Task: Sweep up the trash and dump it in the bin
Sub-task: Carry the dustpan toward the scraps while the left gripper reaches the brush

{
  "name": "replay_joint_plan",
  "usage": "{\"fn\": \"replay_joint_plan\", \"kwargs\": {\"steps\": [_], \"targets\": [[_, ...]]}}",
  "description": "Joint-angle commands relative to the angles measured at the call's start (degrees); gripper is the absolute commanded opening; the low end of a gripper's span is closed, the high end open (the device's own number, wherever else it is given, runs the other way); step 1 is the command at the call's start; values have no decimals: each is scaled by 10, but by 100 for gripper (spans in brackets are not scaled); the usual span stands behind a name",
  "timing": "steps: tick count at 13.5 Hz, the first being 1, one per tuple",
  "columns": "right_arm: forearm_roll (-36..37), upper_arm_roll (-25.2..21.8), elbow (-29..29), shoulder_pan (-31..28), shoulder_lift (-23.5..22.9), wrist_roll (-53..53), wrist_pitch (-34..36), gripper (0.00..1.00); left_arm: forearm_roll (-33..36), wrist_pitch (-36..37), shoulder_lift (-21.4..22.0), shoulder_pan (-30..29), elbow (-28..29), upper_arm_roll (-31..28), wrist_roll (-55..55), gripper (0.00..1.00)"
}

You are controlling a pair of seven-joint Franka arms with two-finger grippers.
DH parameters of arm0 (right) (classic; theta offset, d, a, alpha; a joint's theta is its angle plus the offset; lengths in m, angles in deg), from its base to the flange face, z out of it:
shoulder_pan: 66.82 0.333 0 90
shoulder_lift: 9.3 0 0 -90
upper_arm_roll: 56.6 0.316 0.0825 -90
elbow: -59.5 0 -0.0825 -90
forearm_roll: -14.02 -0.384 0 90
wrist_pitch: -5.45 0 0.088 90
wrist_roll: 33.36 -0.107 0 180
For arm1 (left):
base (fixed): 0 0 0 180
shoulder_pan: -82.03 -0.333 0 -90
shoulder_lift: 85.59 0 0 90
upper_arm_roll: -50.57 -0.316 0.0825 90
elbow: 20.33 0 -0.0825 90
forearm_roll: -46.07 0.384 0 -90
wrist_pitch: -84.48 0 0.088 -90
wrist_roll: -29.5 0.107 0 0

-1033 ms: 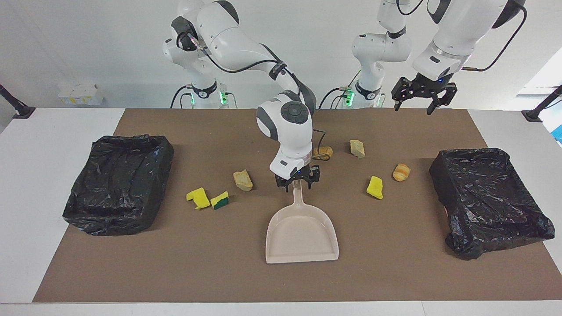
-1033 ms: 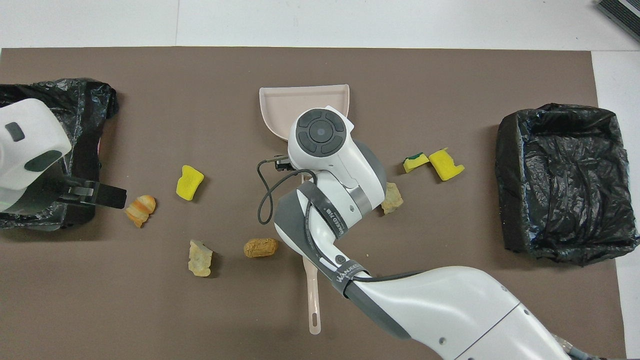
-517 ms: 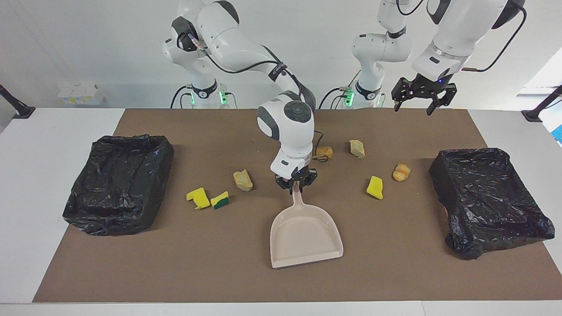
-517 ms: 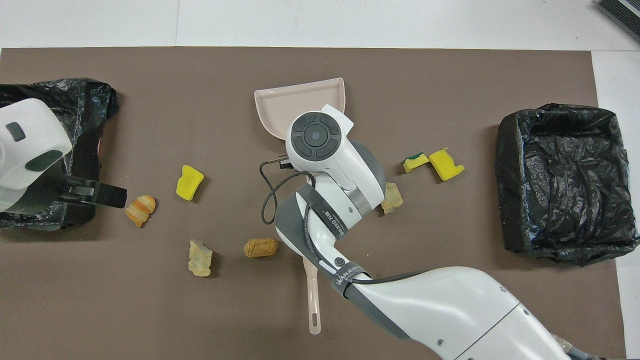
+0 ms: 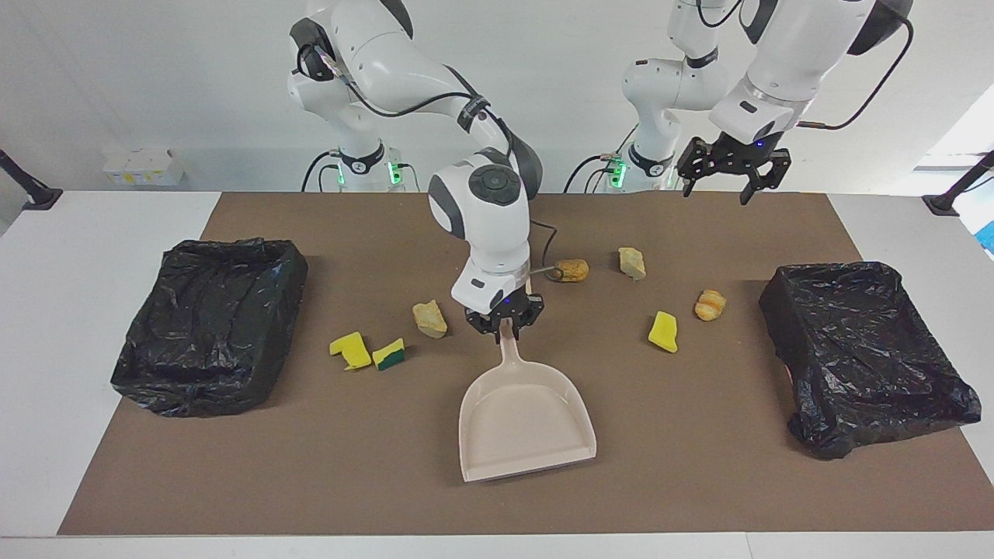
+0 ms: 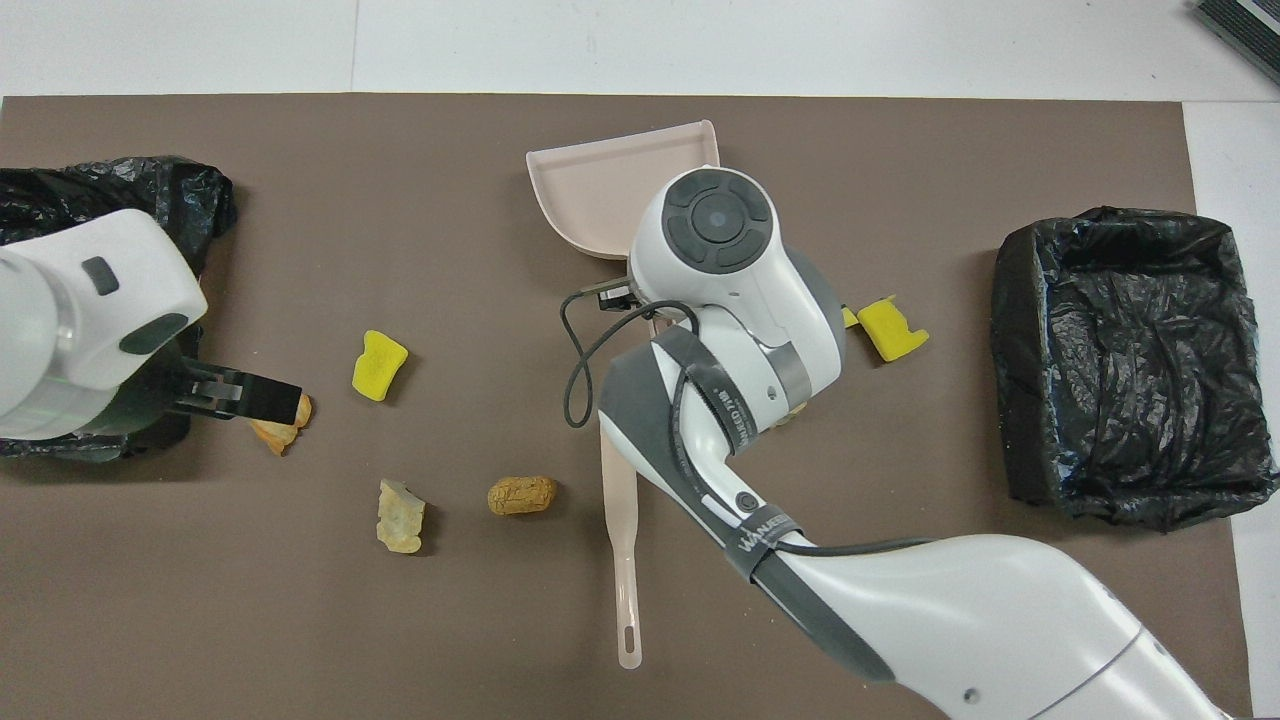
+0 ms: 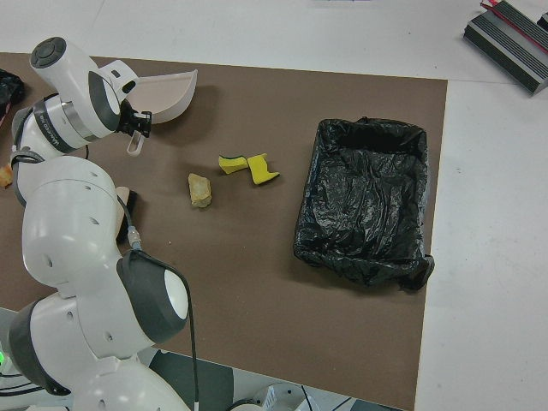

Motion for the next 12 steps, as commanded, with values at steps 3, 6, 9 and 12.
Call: {"fn": "replay_joint_plan", "kwargs": {"steps": [3,6,9,12], "targets": [[-29,9,58,-60,63,251,39,0,-14,-83,20,78,85,-7,-79,100],[-29,9,68,-104,69,429,68,0,-40,-149,28,126,153,-8,-105,100],[-28,8,71,-135,73,596,116,0,-40,-202,27,190,204,-8,-190,100],[-26,8,81,-182,85,801,118,0,-40,-262,10,251,264,-8,-244,100]]}}
